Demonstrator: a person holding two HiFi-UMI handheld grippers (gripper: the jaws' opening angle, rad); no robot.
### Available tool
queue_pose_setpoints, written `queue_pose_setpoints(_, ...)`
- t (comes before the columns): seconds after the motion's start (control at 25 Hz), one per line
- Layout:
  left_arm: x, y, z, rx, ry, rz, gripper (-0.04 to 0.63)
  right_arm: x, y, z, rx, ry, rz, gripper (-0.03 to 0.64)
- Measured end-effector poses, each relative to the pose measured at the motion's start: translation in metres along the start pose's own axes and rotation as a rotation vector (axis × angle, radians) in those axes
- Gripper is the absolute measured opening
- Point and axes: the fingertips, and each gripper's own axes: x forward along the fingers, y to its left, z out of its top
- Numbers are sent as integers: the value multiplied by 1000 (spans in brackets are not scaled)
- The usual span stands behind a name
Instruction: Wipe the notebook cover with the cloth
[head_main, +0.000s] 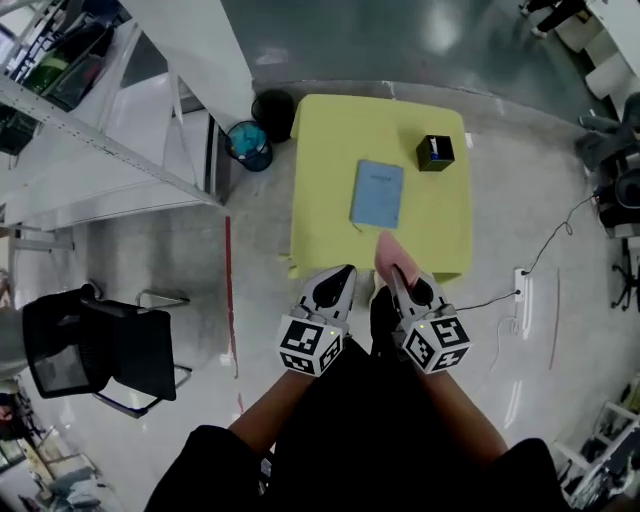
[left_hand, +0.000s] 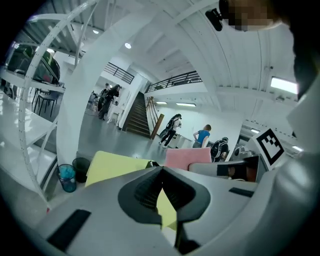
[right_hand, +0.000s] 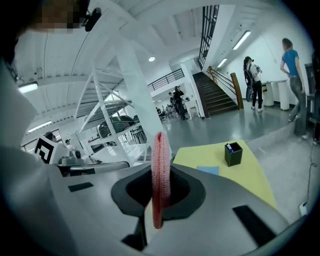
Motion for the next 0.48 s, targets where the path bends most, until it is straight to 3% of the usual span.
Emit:
queue_pose_setpoints(0.28,-61,-37,13,26,-56,60,8,-60,21,-2,-76,-59,-62,37)
queue_pose_setpoints(0.48,-86,-71,21,53,-123,129,8,-105,31,7,-137,-88,-35,37)
